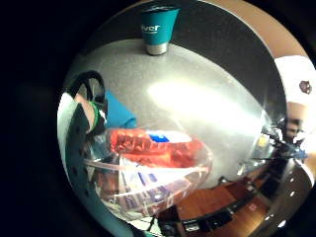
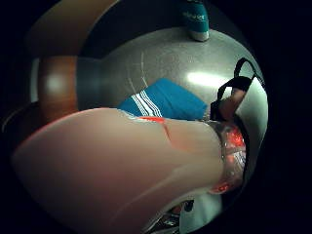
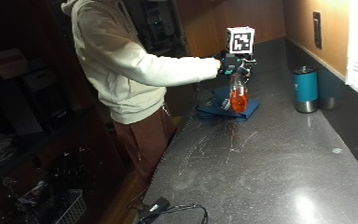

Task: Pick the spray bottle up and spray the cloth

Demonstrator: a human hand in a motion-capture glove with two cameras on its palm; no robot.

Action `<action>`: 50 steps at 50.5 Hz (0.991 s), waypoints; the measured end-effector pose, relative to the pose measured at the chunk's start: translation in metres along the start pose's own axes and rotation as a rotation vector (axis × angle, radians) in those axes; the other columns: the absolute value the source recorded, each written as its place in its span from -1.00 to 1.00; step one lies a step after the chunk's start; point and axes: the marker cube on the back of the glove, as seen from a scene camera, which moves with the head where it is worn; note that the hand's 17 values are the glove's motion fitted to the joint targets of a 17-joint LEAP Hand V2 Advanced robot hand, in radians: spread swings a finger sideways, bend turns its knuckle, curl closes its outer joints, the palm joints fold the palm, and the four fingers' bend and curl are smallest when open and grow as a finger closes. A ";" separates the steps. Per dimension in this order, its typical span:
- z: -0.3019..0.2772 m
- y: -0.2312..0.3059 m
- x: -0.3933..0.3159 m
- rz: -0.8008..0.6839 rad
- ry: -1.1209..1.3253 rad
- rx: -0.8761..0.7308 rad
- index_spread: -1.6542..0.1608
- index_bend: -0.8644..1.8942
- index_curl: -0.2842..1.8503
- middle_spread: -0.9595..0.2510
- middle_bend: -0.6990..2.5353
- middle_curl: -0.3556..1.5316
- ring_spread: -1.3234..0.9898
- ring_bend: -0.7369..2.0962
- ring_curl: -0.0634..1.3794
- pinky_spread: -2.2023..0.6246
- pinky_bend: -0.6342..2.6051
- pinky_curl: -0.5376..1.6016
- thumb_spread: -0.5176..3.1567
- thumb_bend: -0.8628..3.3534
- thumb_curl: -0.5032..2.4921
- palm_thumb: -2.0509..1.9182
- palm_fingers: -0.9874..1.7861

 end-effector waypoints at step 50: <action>0.018 0.016 -0.087 0.044 0.416 -0.118 0.60 -0.13 -0.26 0.32 -0.28 -0.13 -0.03 -0.20 -0.35 0.38 -0.41 -0.15 -0.65 -0.61 -0.17 0.52 0.68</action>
